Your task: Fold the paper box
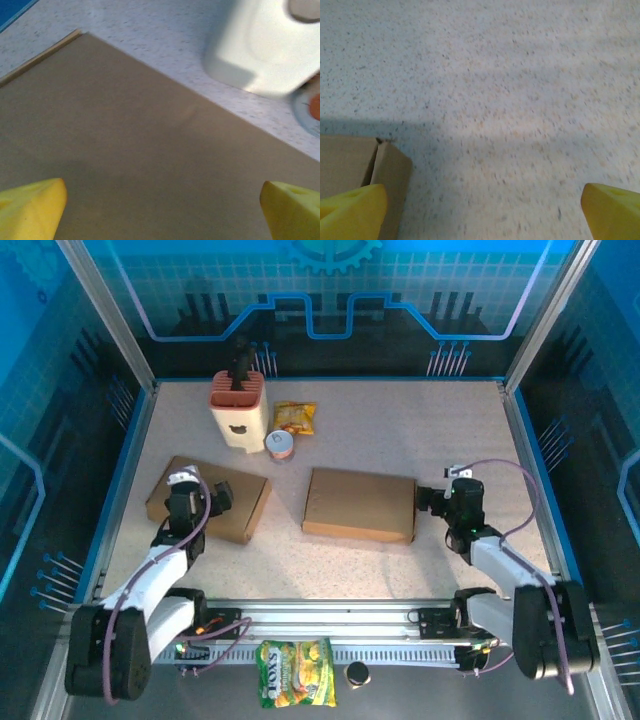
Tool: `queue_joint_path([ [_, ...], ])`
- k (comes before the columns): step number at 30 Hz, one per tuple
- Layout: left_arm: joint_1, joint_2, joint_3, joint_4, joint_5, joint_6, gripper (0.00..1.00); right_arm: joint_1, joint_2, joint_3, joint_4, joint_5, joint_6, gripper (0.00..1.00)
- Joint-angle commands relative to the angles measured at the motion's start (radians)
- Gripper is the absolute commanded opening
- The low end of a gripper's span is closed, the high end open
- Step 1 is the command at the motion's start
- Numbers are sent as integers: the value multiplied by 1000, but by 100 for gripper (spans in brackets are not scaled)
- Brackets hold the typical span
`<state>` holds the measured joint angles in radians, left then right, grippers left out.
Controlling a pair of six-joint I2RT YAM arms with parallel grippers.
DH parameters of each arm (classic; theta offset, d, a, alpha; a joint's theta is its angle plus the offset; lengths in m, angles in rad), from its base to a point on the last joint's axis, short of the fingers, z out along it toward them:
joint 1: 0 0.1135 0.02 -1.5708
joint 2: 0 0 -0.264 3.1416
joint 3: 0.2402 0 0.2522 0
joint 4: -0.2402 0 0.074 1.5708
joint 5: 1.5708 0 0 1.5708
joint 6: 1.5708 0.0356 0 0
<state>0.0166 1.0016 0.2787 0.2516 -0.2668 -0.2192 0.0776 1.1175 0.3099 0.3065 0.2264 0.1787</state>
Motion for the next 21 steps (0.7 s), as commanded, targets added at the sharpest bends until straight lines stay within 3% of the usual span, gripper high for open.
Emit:
queue_joint_path([
  [1, 37, 101, -15, 359, 123, 55, 99, 0, 102, 4, 332, -40, -91, 100],
  [3, 44, 193, -10, 445, 168, 76, 99, -5, 184, 6, 474, -74, -109, 100],
  [5, 54, 273, -3, 553, 206, 79, 99, -10, 234, 44, 473, -101, -156, 100],
  [10, 71, 429, 7, 734, 208, 100, 99, -60, 442, -40, 860, -138, -119, 100],
  [12, 70, 451, 6, 753, 273, 124, 99, -60, 400, -32, 769, -109, -100, 100],
  [13, 69, 468, 2, 776, 293, 132, 99, -61, 414, -41, 810, -96, -100, 100],
  [16, 72, 589, -36, 988, 274, 121, 99, -51, 409, -46, 813, -60, -98, 100],
  [18, 71, 532, -4, 834, 279, 122, 99, -44, 421, -46, 832, -37, -105, 100],
  [21, 66, 548, 40, 780, 308, 144, 99, -25, 420, -18, 780, -13, -120, 100],
])
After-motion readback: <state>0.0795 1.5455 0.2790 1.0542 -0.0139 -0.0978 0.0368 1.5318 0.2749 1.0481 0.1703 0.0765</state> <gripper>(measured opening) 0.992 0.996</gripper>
